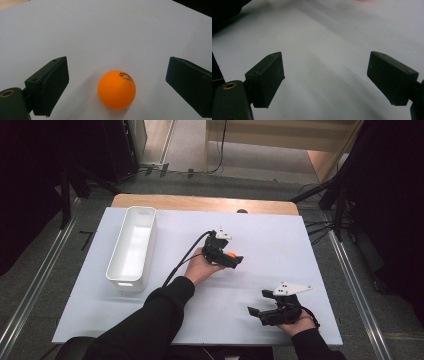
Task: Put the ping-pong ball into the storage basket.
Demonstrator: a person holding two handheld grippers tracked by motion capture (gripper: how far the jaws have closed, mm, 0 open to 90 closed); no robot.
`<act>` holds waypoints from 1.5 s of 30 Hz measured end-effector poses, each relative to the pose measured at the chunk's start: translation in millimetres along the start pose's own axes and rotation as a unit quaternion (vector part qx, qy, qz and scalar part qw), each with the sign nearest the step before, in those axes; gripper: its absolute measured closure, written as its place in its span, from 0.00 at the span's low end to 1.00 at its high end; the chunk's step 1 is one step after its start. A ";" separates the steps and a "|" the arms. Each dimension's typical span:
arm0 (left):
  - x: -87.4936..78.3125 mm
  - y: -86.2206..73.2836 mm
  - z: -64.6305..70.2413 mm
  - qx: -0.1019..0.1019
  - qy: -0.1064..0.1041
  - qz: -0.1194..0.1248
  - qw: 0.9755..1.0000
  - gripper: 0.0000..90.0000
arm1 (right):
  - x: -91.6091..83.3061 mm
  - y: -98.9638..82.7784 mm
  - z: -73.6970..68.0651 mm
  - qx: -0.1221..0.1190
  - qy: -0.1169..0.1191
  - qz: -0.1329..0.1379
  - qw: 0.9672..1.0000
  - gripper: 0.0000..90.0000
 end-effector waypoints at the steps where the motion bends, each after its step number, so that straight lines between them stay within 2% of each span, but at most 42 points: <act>1: 0.5 -0.5 0.4 0.002 -0.001 -0.002 1.000 0.06 | 0.0 0.0 0.1 0.000 0.000 0.000 1.000 0.14; 6: 3.7 -2.7 3.2 0.014 0.001 -0.006 1.000 0.06 | 0.0 -0.1 -0.2 0.000 0.000 0.000 1.000 0.14; 13: 7.9 -11.0 3.8 0.004 0.001 -0.008 1.000 0.06 | 0.2 -0.6 -0.3 -0.002 0.001 -0.003 1.000 0.14; 16: 9.6 -16.6 3.1 0.007 0.001 -0.019 1.000 0.06 | 0.3 -0.6 -0.3 -0.002 0.001 -0.004 1.000 0.14; 18: 10.3 -18.0 3.4 0.002 -0.001 -0.021 1.000 0.06 | 0.5 -0.6 -0.4 -0.002 0.001 -0.004 1.000 0.14; 23: 13.0 -20.0 5.7 0.009 0.002 -0.028 1.000 0.06 | 1.0 -0.6 -0.6 -0.001 0.000 -0.005 1.000 0.14; 25: 15.6 -23.2 5.7 0.013 0.004 -0.042 0.999 0.06 | 1.2 -0.6 -0.7 -0.002 0.000 -0.004 1.000 0.14; 35: 16.7 -24.1 5.3 0.012 0.007 -0.049 0.999 0.08 | 1.5 -1.1 -1.1 -0.004 -0.002 -0.008 1.000 0.14; 39: 18.0 -23.9 7.1 0.022 0.031 -0.058 0.998 0.13 | 1.5 -1.1 -1.1 -0.004 -0.002 -0.008 1.000 0.14; 42: 18.3 -23.9 8.1 0.032 0.039 -0.064 0.997 0.16 | 1.5 -1.2 -1.0 -0.004 -0.002 -0.008 1.000 0.14; 45: 18.5 -23.9 8.3 0.033 0.046 -0.064 0.996 0.17 | 1.4 -1.3 -1.1 -0.003 -0.002 -0.008 1.000 0.14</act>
Point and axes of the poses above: each handheld gripper's, and its own axes: x roughly forward along the jaws, y roughly out of its top, z roughly to its right, the point moved 5 cm from there along x, roughly forward along the jaws, and after that the axes turned 13 degrees about x, right-handed, at the moved point
